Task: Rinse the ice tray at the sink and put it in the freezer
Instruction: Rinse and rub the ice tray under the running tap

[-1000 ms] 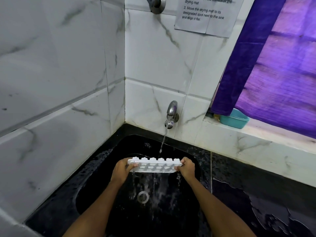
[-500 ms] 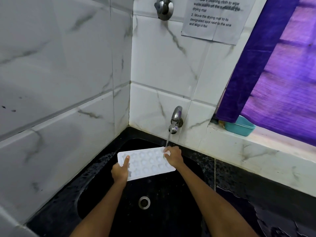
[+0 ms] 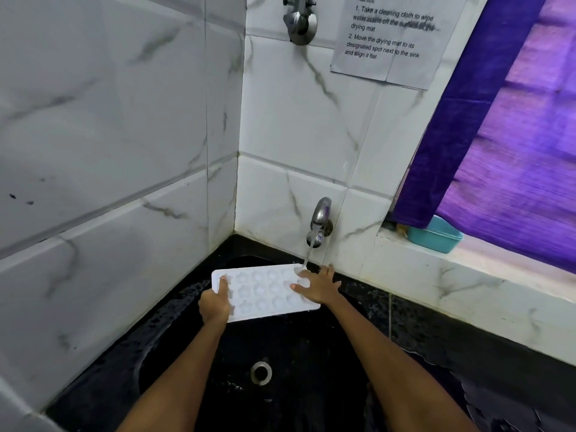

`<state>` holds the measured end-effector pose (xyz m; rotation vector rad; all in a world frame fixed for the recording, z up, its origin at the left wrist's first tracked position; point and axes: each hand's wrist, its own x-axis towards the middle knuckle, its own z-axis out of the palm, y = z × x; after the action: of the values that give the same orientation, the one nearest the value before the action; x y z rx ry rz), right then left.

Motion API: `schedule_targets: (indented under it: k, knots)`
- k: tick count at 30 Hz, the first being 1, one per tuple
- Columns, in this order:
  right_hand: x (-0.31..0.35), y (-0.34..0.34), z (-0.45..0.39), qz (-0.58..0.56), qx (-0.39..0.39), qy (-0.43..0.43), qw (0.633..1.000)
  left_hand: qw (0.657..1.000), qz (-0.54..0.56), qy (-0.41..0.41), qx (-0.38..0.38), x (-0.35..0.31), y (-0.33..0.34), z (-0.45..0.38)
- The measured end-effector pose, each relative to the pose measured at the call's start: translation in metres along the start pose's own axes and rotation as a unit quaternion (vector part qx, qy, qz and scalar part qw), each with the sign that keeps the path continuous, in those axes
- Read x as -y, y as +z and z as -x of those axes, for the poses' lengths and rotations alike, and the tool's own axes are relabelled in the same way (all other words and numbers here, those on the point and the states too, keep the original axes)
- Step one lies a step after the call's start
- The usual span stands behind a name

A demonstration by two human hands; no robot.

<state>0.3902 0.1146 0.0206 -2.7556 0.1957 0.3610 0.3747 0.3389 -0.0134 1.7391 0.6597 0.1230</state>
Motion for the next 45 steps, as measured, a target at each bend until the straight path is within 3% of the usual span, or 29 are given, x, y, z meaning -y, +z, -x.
schedule_targets:
  k: [3,7,11,15,18,21,26,29,33,38,42,45]
  knots:
    - [-0.003,0.001,-0.001,0.056,-0.009,0.003,0.998,1.000,-0.001,0.008,0.012,0.001,0.004,0.004]
    - [-0.006,0.002,0.002,0.004,-0.003,-0.011,1.000,1.000,0.013,-0.017,0.005,0.002,0.006,0.007]
    - [-0.006,0.003,0.003,0.081,-0.037,-0.007,0.996,1.000,0.010,-0.026,0.008,0.006,0.008,0.008]
    - [-0.003,0.004,0.003,0.034,-0.008,-0.012,0.999,0.999,0.015,-0.032,0.011,0.008,0.007,0.009]
    - [-0.009,0.004,0.003,0.135,-0.056,-0.025,0.989,1.000,-0.004,-0.013,0.017,0.007,0.005,0.004]
    - [-0.005,0.008,0.004,0.119,-0.076,-0.015,0.990,1.000,0.010,-0.016,0.005,0.003,0.009,0.005]
    - [-0.012,0.013,0.011,0.159,-0.107,-0.116,0.975,0.998,0.029,-0.041,-0.028,-0.001,0.008,0.002]
    - [-0.007,0.022,0.016,0.132,-0.132,-0.077,0.979,0.999,0.028,-0.036,-0.023,-0.002,0.011,0.005]
    - [-0.002,0.015,0.015,0.039,-0.092,-0.049,0.994,0.998,0.037,-0.034,-0.023,-0.003,0.012,0.008]
    - [-0.010,0.008,0.012,0.140,-0.118,-0.059,0.981,0.999,0.034,-0.030,-0.020,-0.002,0.012,0.008]
    - [-0.008,0.004,0.013,0.067,-0.087,-0.060,0.992,0.997,0.049,-0.049,-0.019,-0.002,0.013,0.011]
    - [-0.014,0.000,0.012,0.155,-0.112,-0.060,0.980,0.998,0.044,-0.041,-0.015,-0.003,0.011,0.011]
